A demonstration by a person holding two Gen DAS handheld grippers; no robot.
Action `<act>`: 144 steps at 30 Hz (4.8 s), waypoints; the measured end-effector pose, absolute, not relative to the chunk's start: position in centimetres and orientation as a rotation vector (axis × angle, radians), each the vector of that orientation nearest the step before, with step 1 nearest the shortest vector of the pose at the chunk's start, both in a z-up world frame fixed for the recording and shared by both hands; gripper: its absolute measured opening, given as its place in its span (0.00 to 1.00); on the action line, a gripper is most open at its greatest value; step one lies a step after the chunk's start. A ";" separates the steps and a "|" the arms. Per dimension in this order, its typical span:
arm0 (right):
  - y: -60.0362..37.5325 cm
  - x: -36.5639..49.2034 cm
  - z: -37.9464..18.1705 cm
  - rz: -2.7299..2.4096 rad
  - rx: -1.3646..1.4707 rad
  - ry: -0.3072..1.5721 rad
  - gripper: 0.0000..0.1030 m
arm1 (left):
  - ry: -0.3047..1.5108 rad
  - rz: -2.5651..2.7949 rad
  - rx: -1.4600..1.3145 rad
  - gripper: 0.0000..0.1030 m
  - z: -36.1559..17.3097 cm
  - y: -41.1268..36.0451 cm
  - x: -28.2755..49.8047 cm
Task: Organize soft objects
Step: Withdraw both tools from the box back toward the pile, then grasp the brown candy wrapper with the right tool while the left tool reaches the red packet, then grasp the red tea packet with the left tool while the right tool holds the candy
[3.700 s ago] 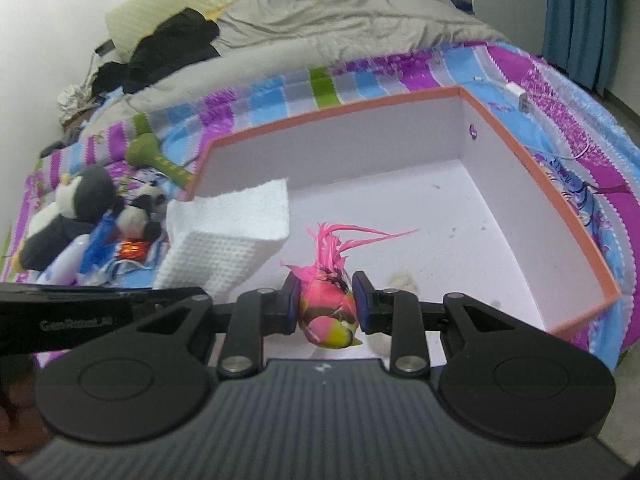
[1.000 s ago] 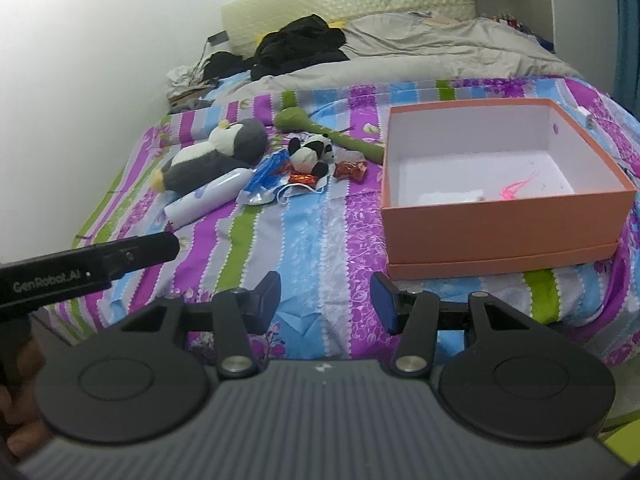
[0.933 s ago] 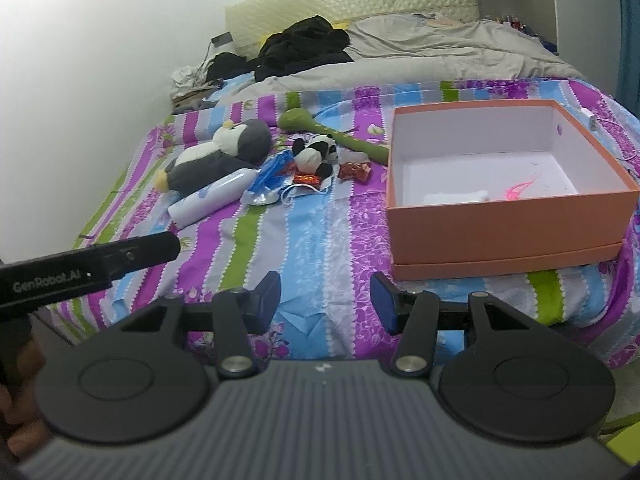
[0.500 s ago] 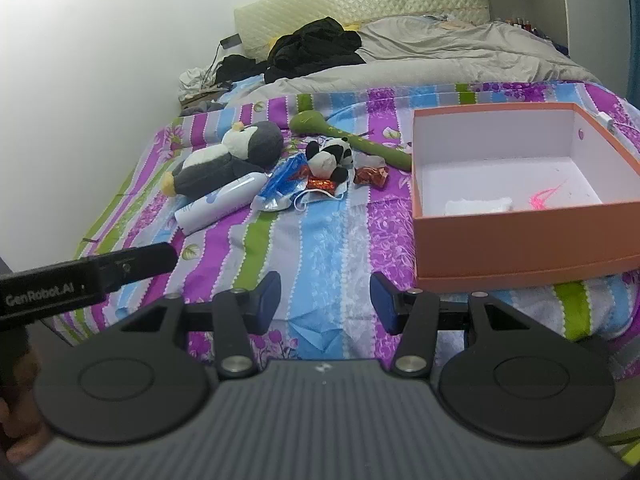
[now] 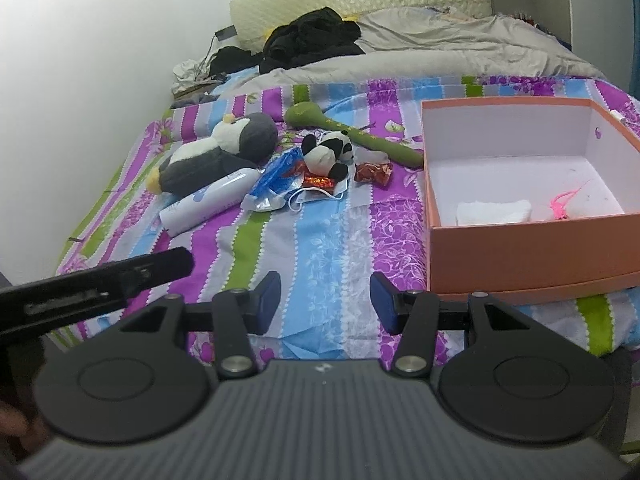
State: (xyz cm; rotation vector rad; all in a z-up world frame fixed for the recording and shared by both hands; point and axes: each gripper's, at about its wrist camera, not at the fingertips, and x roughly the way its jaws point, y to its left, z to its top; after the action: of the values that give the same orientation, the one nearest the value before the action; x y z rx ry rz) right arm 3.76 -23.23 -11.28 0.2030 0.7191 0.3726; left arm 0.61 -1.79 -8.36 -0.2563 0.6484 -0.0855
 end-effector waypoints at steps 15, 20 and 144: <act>-18.9 12.5 -13.9 0.366 0.174 0.686 0.51 | 0.685 -0.069 -0.251 0.53 -13.6 1.4 11.5; -18.1 15.3 -15.2 0.354 0.176 0.690 0.51 | 0.682 -0.071 -0.266 0.53 -15.3 1.9 14.6; -17.7 13.6 -22.6 0.294 0.136 0.933 0.55 | 0.832 0.055 -0.392 0.17 -21.3 4.6 9.1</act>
State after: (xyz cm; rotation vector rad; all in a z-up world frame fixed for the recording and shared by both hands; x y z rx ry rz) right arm 13.60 -17.68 -22.56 0.1365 0.9329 0.2936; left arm 9.06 4.63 -21.35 -0.3923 0.8321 0.0547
